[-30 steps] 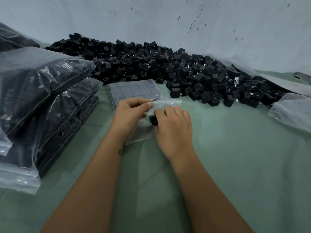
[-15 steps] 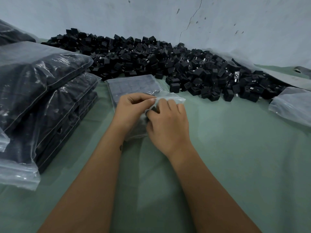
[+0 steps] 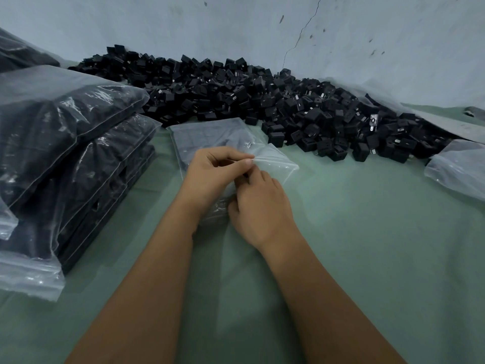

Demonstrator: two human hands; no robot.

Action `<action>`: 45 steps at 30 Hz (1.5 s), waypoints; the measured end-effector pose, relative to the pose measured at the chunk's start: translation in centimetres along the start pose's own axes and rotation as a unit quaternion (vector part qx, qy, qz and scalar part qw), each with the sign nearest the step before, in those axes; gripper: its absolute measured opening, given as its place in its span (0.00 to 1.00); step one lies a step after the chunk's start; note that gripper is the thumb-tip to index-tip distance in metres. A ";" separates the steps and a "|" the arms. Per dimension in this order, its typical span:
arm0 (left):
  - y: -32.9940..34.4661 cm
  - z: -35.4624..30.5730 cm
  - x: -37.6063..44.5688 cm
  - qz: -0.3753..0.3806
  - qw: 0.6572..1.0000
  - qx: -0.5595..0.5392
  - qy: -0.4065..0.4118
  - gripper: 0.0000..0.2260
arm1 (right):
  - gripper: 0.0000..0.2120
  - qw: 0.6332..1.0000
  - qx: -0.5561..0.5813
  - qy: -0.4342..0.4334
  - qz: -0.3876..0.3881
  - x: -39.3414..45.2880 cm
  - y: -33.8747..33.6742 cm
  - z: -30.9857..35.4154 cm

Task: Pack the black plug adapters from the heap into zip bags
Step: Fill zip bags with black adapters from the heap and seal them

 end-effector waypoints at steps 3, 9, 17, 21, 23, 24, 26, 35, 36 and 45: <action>1.2 -0.2 -0.4 0.051 0.999 0.015 -0.004 0.04 | 0.22 0.999 -0.014 0.040 0.003 -0.1 0.2 -0.6; -1.0 -0.3 -0.3 -0.022 0.999 0.037 -0.016 0.15 | 0.22 0.993 -0.016 0.113 0.027 -0.6 0.7 -1.8; -8.2 1.3 -1.5 -0.314 0.944 -0.080 -0.062 0.18 | 0.21 0.994 -0.006 0.096 0.046 -0.3 0.9 -1.4; -8.0 1.8 -1.4 -0.316 0.941 -0.092 -0.075 0.17 | 0.17 0.992 -0.001 0.102 0.077 0.1 1.5 -1.7; -7.9 1.8 -1.2 -0.310 0.944 -0.079 -0.076 0.18 | 0.15 0.992 -0.011 0.105 0.072 0.3 1.5 -1.8; -7.8 1.7 -1.2 -0.307 0.946 -0.072 -0.077 0.18 | 0.13 0.991 -0.014 0.111 0.068 0.4 1.5 -1.7; -7.7 1.9 -1.2 -0.305 0.946 -0.066 -0.085 0.18 | 0.12 0.991 -0.021 0.120 0.063 0.5 1.4 -1.5; -7.4 2.0 -1.0 -0.301 0.945 -0.076 -0.103 0.17 | 0.22 0.986 -0.036 0.138 0.085 0.2 1.5 -2.4; -7.4 2.0 -1.0 -0.299 0.946 -0.074 -0.103 0.17 | 0.22 0.987 -0.036 0.134 0.087 0.3 1.6 -2.2; -7.5 2.3 -0.9 -0.295 0.945 -0.081 -0.112 0.16 | 0.12 0.980 0.012 0.156 0.120 3.0 3.4 -2.9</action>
Point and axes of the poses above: each hand's wrist, its own x-axis towards the middle knuckle, its own y-axis out of the palm, z = x × y, the point moved 9 cm from there along x, towards the middle knuckle, and after that the axes turned 7 degrees about x, right-handed, at the moved point
